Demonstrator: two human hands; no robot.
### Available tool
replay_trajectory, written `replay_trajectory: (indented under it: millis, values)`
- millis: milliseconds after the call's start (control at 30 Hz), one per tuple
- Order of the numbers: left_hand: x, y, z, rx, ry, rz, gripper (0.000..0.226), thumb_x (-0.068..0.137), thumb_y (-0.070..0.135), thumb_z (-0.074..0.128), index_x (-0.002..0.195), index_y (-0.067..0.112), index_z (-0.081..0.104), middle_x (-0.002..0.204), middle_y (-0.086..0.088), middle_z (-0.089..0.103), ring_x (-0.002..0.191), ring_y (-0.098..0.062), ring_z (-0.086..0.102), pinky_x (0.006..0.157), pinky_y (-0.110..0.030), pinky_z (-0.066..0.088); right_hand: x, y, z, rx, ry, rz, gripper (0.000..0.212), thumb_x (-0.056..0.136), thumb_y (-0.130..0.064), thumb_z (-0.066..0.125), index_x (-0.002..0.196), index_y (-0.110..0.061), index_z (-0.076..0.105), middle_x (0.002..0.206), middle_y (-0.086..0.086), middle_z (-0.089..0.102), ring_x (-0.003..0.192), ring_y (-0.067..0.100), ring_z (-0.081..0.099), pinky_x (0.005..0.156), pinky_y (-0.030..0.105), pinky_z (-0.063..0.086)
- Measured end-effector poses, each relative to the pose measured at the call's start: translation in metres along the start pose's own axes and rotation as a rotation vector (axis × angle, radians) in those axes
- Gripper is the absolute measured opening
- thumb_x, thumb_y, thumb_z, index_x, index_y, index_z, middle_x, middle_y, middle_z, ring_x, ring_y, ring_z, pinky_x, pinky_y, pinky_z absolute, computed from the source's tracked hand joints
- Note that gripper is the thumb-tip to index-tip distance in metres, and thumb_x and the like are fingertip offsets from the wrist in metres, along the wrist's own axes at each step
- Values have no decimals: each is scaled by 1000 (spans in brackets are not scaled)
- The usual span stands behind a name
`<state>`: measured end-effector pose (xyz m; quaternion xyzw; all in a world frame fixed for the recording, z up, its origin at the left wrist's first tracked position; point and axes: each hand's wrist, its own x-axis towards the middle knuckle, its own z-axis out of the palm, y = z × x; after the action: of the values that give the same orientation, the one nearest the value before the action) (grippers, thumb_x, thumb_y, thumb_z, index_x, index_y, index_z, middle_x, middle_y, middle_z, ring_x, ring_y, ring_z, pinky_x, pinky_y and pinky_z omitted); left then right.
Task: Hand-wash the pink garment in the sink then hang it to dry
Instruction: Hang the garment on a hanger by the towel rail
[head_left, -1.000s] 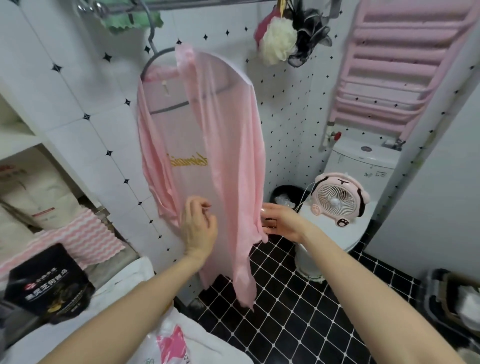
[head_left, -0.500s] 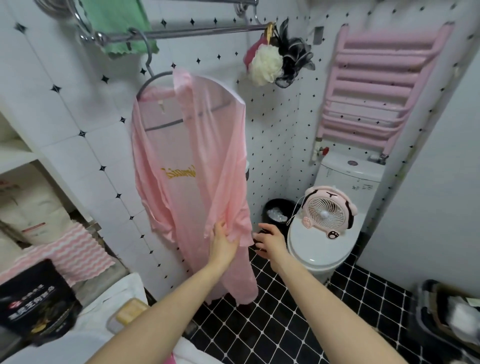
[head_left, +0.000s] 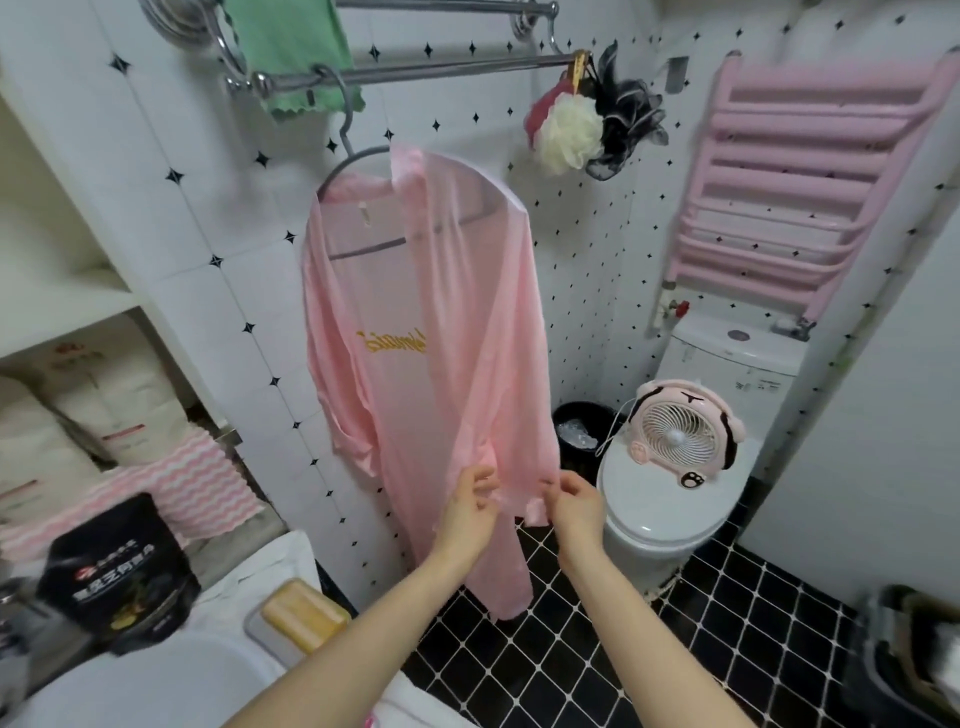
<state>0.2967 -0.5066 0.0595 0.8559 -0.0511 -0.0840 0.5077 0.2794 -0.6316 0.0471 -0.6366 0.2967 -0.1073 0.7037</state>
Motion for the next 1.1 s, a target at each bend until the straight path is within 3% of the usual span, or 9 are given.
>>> replay_trajectory:
  millis: [100,200,300,467,600,733,833,933,1100]
  values:
    - [-21,2,11,79,20,139,33,92,1,44,115,21,56,118,8,58,106,-4,54,85,-6,40,-13,-3,-39,-79,28,-72,13,88,-6,59,82,1,69,84,24,65,71,27,54,70,38,47]
    - [-54,15,35,217,-93,374,37,89,17,58,123,28,48,122,19,45,113,4,43,104,-18,35,-38,-18,-74,-70,14,-111,12,90,-13,63,92,-8,73,79,1,67,77,16,58,76,32,49]
    - [-97,39,70,224,-138,496,60,84,34,63,136,26,33,129,19,34,118,6,33,107,-16,27,-67,-36,-105,57,15,-146,6,86,-12,67,83,-9,70,66,-5,68,63,5,63,58,18,49]
    - [-137,78,94,-70,143,524,28,82,28,60,102,33,42,98,12,59,89,-2,55,78,-20,47,-103,-63,-146,85,-1,-230,22,81,-22,72,75,-2,67,69,11,59,68,23,51,67,35,40]
    - [-142,85,83,-37,216,753,15,82,12,64,89,23,57,91,13,59,80,2,53,63,-17,48,-116,-83,-166,94,-2,-287,20,76,-25,72,72,-6,68,63,9,58,55,18,50,56,27,41]
    - [-149,75,63,-59,173,706,3,86,23,57,86,25,59,86,15,55,70,-1,53,56,-17,46,-119,-89,-169,216,-148,-256,30,64,-29,79,81,-8,67,65,8,60,46,13,50,43,19,43]
    - [-162,75,49,-209,109,542,23,89,11,61,86,33,53,86,16,58,72,-3,57,57,-14,46,-121,-85,-168,296,-376,-267,46,63,-27,86,104,-14,69,98,6,70,85,17,68,72,25,56]
    - [-170,93,35,-448,-5,310,17,93,10,55,92,27,57,73,14,63,64,-2,60,54,-16,47,-132,-73,-155,43,-432,-305,62,71,-9,73,129,-22,53,126,-2,62,110,18,63,88,31,53]
    - [-172,88,22,-365,52,389,9,89,30,61,82,24,64,68,6,65,59,-8,57,57,-27,46,-145,-40,-110,-128,-402,-265,72,69,-16,76,130,-37,45,114,-5,65,100,13,65,78,23,53]
